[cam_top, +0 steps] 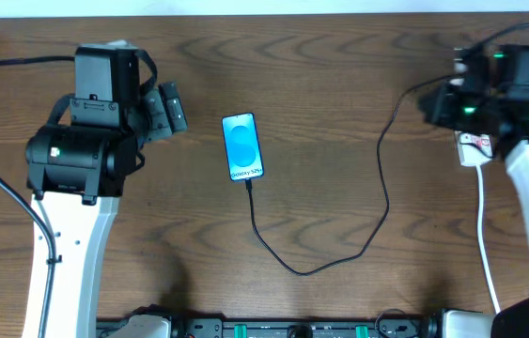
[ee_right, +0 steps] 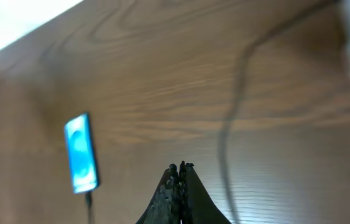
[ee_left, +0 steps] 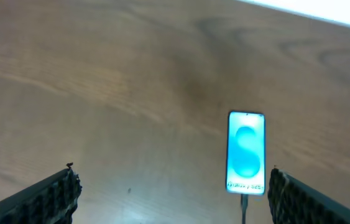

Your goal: Plug charger to phone and switch on socket

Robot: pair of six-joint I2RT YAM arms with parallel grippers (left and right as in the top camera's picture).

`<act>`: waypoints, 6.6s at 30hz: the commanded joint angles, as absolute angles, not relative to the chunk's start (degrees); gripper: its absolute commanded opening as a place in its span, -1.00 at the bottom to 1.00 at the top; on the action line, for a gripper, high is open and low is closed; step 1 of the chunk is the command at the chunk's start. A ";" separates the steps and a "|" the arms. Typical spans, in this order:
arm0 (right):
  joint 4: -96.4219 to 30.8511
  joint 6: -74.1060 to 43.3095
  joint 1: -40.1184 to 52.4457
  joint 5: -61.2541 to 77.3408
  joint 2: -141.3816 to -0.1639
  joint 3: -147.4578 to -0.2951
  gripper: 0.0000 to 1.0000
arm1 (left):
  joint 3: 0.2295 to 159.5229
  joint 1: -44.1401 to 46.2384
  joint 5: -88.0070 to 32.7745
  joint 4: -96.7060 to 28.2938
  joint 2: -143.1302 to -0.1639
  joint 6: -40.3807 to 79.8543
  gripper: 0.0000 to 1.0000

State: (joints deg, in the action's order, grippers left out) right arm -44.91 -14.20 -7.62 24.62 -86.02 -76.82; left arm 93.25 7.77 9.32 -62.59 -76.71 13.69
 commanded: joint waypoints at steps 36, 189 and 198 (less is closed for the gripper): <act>-33.41 -9.34 -28.40 27.53 -122.56 -89.56 -0.98 | 93.23 7.86 9.26 -63.40 -76.51 13.63 0.96; -38.65 -16.23 -19.64 22.61 -126.43 -89.14 -0.98 | 93.23 7.86 9.28 -64.23 -76.51 13.61 0.96; -42.78 -9.63 -26.98 24.75 -110.37 -92.86 -0.98 | 93.23 7.86 9.28 -64.23 -76.51 13.61 0.96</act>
State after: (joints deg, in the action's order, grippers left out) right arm -42.15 -13.74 -25.32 19.94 -120.22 -91.07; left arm 93.23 7.77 9.30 -64.12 -76.71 13.67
